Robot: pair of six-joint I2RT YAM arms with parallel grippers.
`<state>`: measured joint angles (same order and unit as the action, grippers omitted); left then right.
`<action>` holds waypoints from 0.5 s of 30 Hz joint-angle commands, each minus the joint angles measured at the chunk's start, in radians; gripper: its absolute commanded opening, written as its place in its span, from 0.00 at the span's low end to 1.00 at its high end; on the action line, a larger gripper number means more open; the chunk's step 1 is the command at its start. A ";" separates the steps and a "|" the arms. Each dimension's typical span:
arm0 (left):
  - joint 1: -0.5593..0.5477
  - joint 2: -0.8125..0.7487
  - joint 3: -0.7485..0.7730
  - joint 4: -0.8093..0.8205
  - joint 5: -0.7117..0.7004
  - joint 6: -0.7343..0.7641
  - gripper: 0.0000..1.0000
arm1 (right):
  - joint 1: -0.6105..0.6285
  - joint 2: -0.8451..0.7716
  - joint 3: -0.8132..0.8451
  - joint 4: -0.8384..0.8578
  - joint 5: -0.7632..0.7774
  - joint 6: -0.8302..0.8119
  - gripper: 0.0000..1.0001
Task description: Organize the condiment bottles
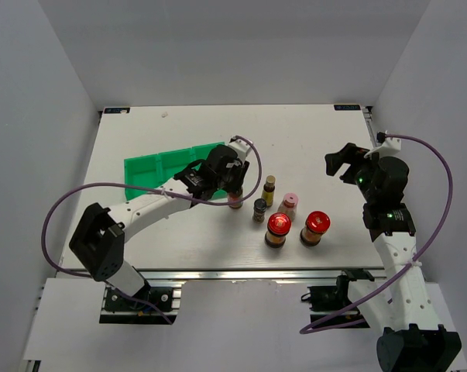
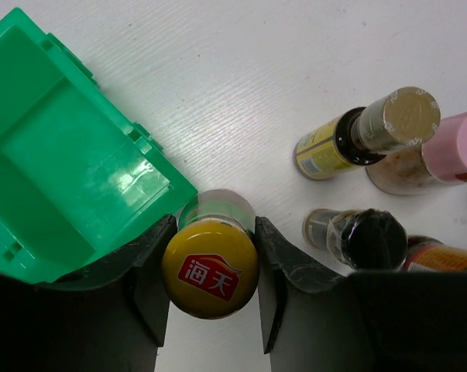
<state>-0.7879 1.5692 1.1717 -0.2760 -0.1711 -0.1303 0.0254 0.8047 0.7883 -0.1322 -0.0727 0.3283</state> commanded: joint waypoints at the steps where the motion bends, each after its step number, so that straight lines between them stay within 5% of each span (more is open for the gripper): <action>1: -0.004 -0.124 0.035 0.029 0.004 -0.005 0.06 | -0.005 -0.013 0.000 0.025 0.011 -0.018 0.89; 9: -0.004 -0.300 0.022 0.084 -0.126 0.024 0.00 | -0.005 -0.007 -0.004 0.029 -0.002 -0.021 0.89; 15: 0.010 -0.291 0.163 -0.058 -0.514 -0.047 0.00 | -0.005 -0.001 -0.008 0.037 -0.007 -0.021 0.89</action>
<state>-0.7898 1.3041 1.2297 -0.3405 -0.4232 -0.1345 0.0254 0.8051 0.7876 -0.1322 -0.0746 0.3244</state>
